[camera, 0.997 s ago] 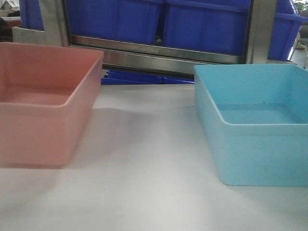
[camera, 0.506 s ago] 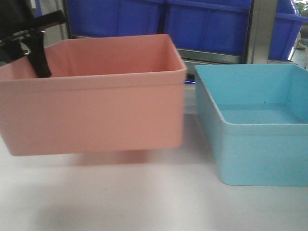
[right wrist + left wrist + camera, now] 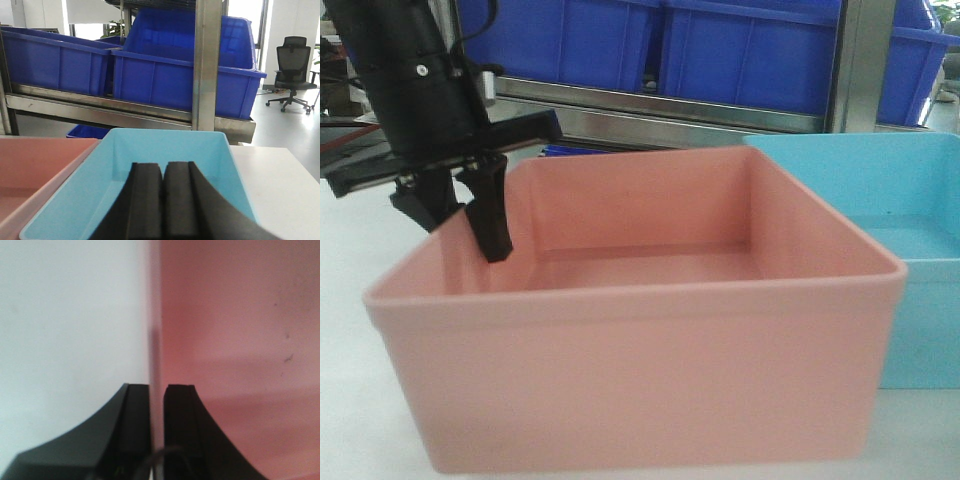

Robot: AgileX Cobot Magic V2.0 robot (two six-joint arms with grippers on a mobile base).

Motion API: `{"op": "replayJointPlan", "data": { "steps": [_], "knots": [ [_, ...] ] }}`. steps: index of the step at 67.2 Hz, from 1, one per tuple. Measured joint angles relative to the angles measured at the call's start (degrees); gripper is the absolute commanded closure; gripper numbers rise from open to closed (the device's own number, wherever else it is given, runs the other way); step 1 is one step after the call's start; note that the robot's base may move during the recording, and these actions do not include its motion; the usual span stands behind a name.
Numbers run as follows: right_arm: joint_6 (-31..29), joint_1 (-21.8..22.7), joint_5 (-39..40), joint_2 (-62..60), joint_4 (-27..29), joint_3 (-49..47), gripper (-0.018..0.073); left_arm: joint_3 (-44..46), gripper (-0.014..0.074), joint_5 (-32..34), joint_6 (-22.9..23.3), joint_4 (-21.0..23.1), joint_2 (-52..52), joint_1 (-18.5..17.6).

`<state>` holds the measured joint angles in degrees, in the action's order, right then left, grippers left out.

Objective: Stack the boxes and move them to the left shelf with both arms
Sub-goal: 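Grip the pink bin's rim with the left gripper and drag it toward the blue bin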

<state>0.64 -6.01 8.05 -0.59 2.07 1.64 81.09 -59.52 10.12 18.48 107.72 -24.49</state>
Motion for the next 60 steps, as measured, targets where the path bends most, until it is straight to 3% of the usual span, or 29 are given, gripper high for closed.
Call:
{"op": "replayJointPlan", "data": {
  "steps": [21, 44, 60],
  "knots": [
    [0.00, 0.00, 0.00, 0.00, 0.00, 0.00, 0.0511, -1.49, 0.0587, 1.66, 0.49, -1.48, -0.28, -1.19],
    [0.00, 0.00, 0.00, 0.00, 0.00, 0.00, 0.0511, -1.49, 0.0358, 1.66, 0.49, -1.00, -1.84, -1.19],
    [0.00, 0.00, 0.00, 0.00, 0.00, 0.00, 0.0511, -3.17, 0.0331, 3.37, -1.34, -1.16, -10.09, -0.48]
  ]
}}
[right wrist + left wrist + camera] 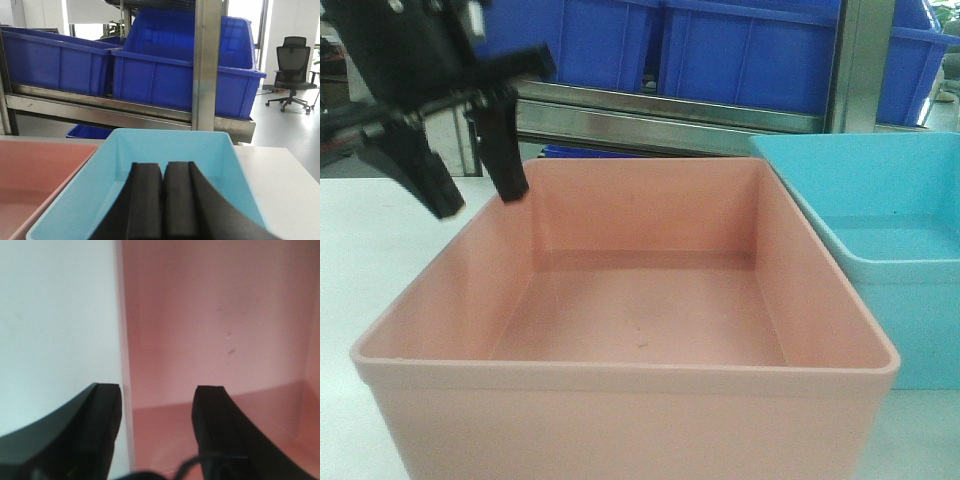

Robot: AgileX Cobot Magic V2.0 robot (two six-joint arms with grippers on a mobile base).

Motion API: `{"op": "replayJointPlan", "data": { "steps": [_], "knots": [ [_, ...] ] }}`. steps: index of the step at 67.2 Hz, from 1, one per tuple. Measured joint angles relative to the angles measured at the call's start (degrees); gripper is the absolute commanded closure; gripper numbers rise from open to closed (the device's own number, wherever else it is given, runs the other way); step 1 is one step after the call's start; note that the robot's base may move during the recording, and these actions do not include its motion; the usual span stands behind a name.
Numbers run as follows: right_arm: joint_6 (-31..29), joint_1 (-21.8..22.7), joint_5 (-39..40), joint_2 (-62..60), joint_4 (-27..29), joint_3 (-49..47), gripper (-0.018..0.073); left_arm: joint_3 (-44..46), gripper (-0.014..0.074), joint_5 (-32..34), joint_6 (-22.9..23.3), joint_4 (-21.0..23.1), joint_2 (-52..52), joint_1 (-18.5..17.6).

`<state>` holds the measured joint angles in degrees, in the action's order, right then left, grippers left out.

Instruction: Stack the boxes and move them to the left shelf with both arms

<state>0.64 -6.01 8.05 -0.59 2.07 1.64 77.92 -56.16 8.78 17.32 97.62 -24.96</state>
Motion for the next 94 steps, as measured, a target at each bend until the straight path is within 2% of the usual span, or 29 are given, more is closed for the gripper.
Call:
{"op": "replayJointPlan", "data": {
  "steps": [9, 16, 27, 32, 49, 64, 82, 94],
  "knots": [
    [0.00, 0.00, 0.00, 0.00, 0.00, 0.00, 0.0511, -5.23, 0.0333, 5.16, -7.58, -0.09, -7.31, 1.92],
    [0.00, 0.00, 0.00, 0.00, 0.00, 0.00, 0.0511, -12.36, 0.0334, 12.46, -14.61, 0.22, -14.44, 4.32],
    [0.00, 0.00, 0.00, 0.00, 0.00, 0.00, 0.0511, -23.25, 0.0334, 23.70, -22.46, 0.22, -25.51, 8.28],
    [0.00, 0.00, 0.00, 0.00, 0.00, 0.00, 0.0511, -27.37, 0.0334, 27.69, -24.57, 0.35, -29.71, 9.94],
    [0.00, 0.00, 0.00, 0.00, 0.00, 0.00, 0.0511, -40.07, 0.0334, 40.77, -25.89, 2.42, -43.55, 15.02],
    [0.00, 0.00, 0.00, 0.00, 0.00, 0.00, 0.0511, -51.04, 0.0334, 52.56, -25.89, 5.36, -56.74, 16.10],
    [0.00, 0.00, 0.00, 0.00, 0.00, 0.00, 0.0511, -59.52, 0.0334, 53.94, -25.89, 5.73, -75.13, 16.10],
    [0.00, 0.00, 0.00, 0.00, 0.00, 0.00, 0.0511, -60.19, 0.0334, 53.84, -25.93, 5.73, -80.67, 16.10]
  ]
}}
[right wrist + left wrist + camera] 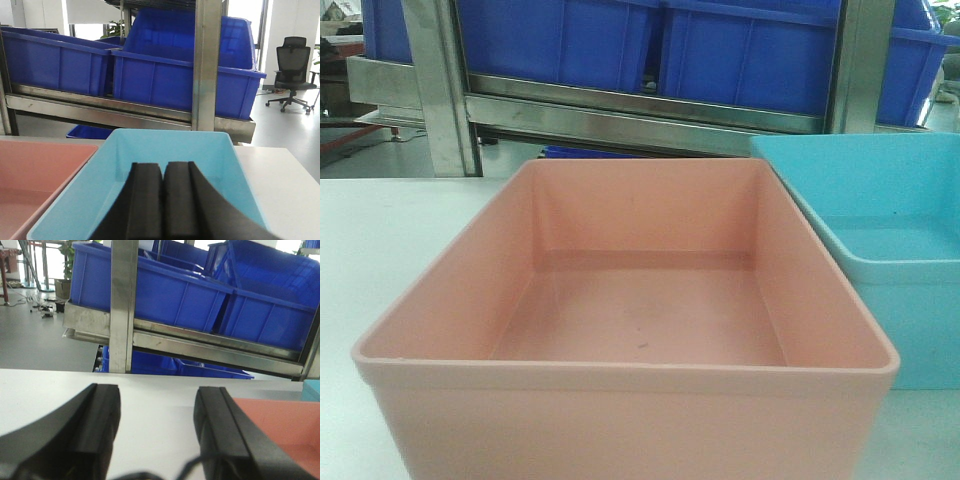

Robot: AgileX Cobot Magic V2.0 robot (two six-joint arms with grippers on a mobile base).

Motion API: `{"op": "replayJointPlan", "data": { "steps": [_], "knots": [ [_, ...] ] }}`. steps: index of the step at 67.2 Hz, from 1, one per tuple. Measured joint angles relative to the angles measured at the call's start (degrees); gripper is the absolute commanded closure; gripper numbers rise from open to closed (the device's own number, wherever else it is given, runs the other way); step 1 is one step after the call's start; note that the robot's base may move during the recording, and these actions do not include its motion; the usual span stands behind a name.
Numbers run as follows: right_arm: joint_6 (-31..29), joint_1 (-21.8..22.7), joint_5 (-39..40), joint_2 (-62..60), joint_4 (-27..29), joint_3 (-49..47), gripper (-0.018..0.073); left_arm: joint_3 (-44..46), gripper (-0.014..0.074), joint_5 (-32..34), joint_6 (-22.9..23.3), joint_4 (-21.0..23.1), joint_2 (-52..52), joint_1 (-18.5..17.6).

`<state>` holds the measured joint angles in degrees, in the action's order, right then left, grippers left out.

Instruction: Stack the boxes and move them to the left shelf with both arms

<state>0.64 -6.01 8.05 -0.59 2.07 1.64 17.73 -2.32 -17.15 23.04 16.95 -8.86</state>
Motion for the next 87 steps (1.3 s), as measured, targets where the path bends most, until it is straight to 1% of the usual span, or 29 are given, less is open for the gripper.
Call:
{"op": "replayJointPlan", "data": {
  "steps": [29, 31, 34, 38, 42, 46, 52, 60, 67, 78, 82, 87],
  "knots": [
    [0.00, 0.00, 0.00, 0.00, 0.00, 0.00, 0.0511, -0.13, 0.0334, -0.37, 0.00, 0.00, -0.09, 0.00],
    [0.00, 0.00, -0.90, 0.00, 0.00, 0.00, 0.0511, -0.13, 0.0334, -0.37, 0.00, 0.00, -0.09, 0.00],
    [0.12, 0.00, -4.78, 0.00, 0.29, -0.75, 0.0511, -0.13, 0.0334, -0.37, 0.00, 0.00, -0.09, 0.00],
    [0.25, 0.00, -13.78, 0.10, 0.82, -2.86, 0.0511, -0.13, 0.0334, -0.37, 0.00, 0.00, -0.09, 0.00],
    [0.36, 0.00, -20.03, 1.69, 1.08, -5.91, 0.0511, -0.13, 0.0334, -0.37, 0.00, 0.00, -0.09, 0.00],
    [0.36, 0.00, -23.90, 5.21, 1.21, -9.59, 0.0511, -0.13, 0.0334, -0.37, 0.00, 0.00, -0.09, 0.00],
    [0.36, 0.00, -27.31, 11.65, 1.34, -13.79, 0.0511, -0.13, 0.0334, -0.37, -0.09, 0.00, -0.09, 0.00],
    [0.36, 0.00, -29.12, 21.48, 1.45, -18.41, 0.0511, -0.13, 0.0334, -0.37, -0.09, 0.00, -0.09, 0.00],
    [0.36, 0.00, -31.78, 29.56, 2.94, -22.06, 0.0511, -0.13, 0.0334, -0.37, -0.09, 0.00, -0.09, 0.00],
    [0.48, 0.00, -44.73, 43.64, 3.49, -30.84, 0.0507, -0.13, 0.0334, -0.37, -0.09, 0.00, -0.09, 0.00],
    [0.48, 0.00, -47.19, 49.40, 3.49, -35.09, 0.0450, -0.13, 0.0334, -0.37, -0.13, 0.00, -0.09, 0.00],
    [0.48, 0.16, -48.31, 54.59, 3.49, -39.11, 0.0317, -0.13, 0.0334, -0.37, -0.13, 0.00, -0.09, 0.00]
  ]
}}
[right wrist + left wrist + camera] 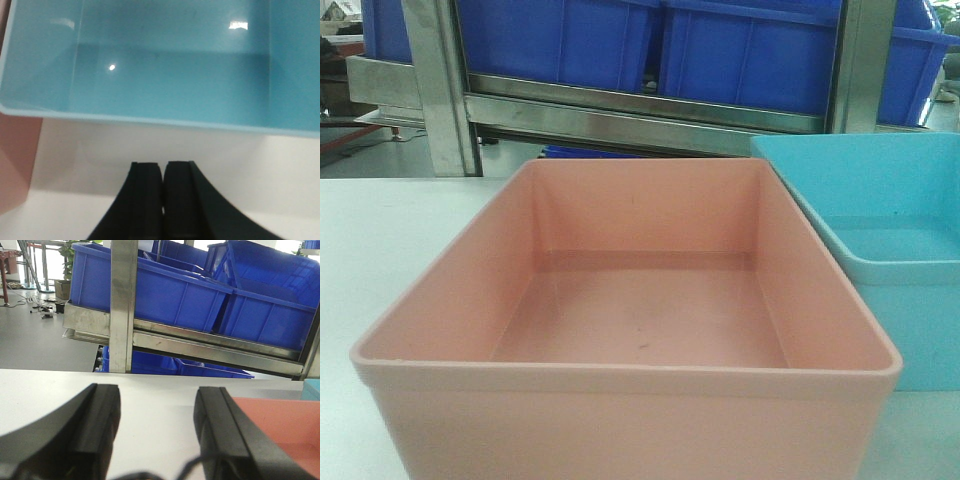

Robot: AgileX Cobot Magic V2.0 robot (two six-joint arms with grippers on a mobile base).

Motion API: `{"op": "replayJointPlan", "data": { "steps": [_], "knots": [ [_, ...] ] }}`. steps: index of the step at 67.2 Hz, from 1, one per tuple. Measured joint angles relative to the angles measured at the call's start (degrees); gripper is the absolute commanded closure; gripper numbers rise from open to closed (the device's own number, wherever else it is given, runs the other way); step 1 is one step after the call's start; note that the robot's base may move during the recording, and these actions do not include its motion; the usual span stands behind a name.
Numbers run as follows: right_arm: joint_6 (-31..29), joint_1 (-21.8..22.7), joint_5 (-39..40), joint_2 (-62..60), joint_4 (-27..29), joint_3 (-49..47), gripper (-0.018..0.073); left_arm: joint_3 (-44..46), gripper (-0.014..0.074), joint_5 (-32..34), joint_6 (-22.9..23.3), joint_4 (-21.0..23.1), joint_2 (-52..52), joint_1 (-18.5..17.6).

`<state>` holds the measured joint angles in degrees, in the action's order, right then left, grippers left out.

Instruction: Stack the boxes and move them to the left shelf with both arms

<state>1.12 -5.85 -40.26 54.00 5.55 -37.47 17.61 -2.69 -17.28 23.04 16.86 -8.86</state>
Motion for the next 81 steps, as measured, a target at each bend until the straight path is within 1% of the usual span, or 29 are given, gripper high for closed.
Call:
{"op": "replayJointPlan", "data": {
  "steps": [2, 3, 6, 10, 16, 25, 31, 38, 45, 52, 70, 75, 81],
  "knots": [
    [0.00, 0.14, -0.89, 2.14, 0.11, -1.83, 0.0257, 0.00, 0.0334, 0.00, 0.00, 0.00, 0.00, 0.00],
    [0.00, 0.45, -1.41, 2.97, 0.11, -2.56, 0.0213, 0.00, 0.0334, 0.00, 0.00, 0.00, 0.00, 0.00],
    [-0.13, 1.05, -3.53, 5.44, 0.11, -4.74, 0.0128, 0.00, 0.0334, 0.00, -0.09, 0.00, 0.00, 0.00],
    [-0.27, 2.35, -5.80, 8.90, 0.11, -7.85, 0.0087, 0.00, 0.0334, 0.00, -0.09, 0.00, 0.00, 0.00],
    [-1.12, 5.02, -8.45, 13.68, -0.09, -12.68, 0.0106, 0.00, 0.0334, 0.00, -0.09, 0.00, 0.00, 0.00],
    [-2.94, 9.50, -10.89, 19.91, -1.70, -20.44, 0.0106, 0.00, 0.0334, 0.00, -0.09, 0.00, 0.00, 0.00],
    [-5.40, 12.53, -11.16, 24.70, -2.74, -25.16, 0.0106, 0.00, 0.0334, 0.00, -0.09, 0.00, 0.00, 0.00],
    [-7.94, 14.84, -11.16, 31.10, -3.23, -29.91, 0.0106, 0.00, 0.0334, 0.00, -0.09, 0.00, 0.00, 0.00],
    [-10.50, 15.11, -11.06, 36.35, -3.20, -34.09, 0.0106, 0.00, 0.0334, -0.03, -0.13, 0.00, 0.00, 0.00],
    [-11.67, 15.30, -11.06, 40.97, -3.20, -37.61, 0.0106, 0.00, 0.0334, -0.03, -0.13, 0.00, 0.00, 0.00],
    [-12.96, 17.24, -10.94, 50.74, -3.20, -45.08, 0.0108, 0.00, 0.0334, -0.13, -0.22, 0.00, 0.00, 0.00],
    [-13.53, 17.46, -10.94, 52.89, -3.20, -45.63, 0.0137, 0.00, 0.0334, -0.13, -0.22, 0.00, 0.00, 0.00],
    [-14.03, 17.56, -11.06, 54.68, -2.98, -45.64, 0.0213, 0.00, 0.0334, -0.13, -0.22, 0.00, 0.00, 0.00]
  ]
}}
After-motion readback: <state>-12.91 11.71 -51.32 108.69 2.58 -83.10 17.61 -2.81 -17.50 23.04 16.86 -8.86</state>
